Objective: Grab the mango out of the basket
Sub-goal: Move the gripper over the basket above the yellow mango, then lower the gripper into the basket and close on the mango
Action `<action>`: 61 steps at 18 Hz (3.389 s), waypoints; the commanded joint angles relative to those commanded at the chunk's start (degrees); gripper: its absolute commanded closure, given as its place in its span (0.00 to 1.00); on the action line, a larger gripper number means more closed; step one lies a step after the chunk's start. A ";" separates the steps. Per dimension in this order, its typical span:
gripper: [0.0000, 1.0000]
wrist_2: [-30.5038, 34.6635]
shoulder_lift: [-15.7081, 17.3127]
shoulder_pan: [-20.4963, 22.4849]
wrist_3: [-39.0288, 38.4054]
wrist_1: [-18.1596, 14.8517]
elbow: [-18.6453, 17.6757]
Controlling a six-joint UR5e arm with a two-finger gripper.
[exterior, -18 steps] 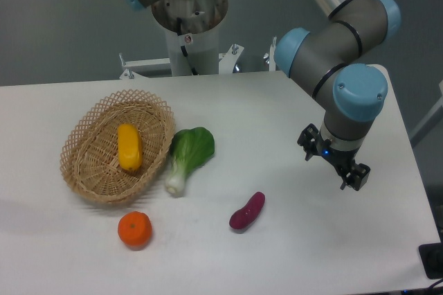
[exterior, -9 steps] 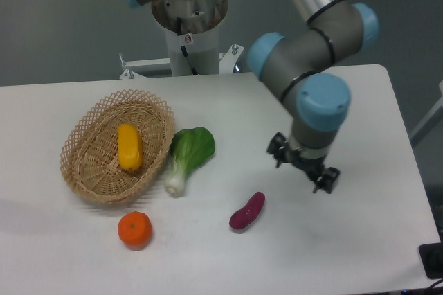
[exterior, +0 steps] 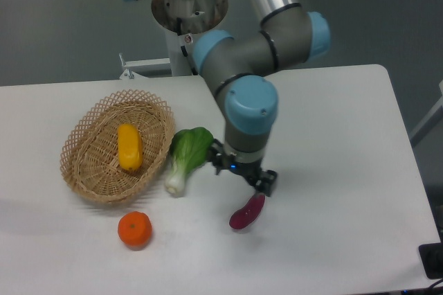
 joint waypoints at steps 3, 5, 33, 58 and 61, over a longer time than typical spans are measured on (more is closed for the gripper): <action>0.00 0.61 3.43 -2.81 -5.72 0.18 -6.15; 0.00 0.44 5.36 -3.52 -8.97 0.88 -9.58; 0.00 3.86 0.80 -17.93 -26.48 6.33 -14.26; 0.74 5.80 3.34 -19.61 -29.47 5.89 -13.55; 0.74 5.80 6.07 -19.43 -29.29 6.15 -12.85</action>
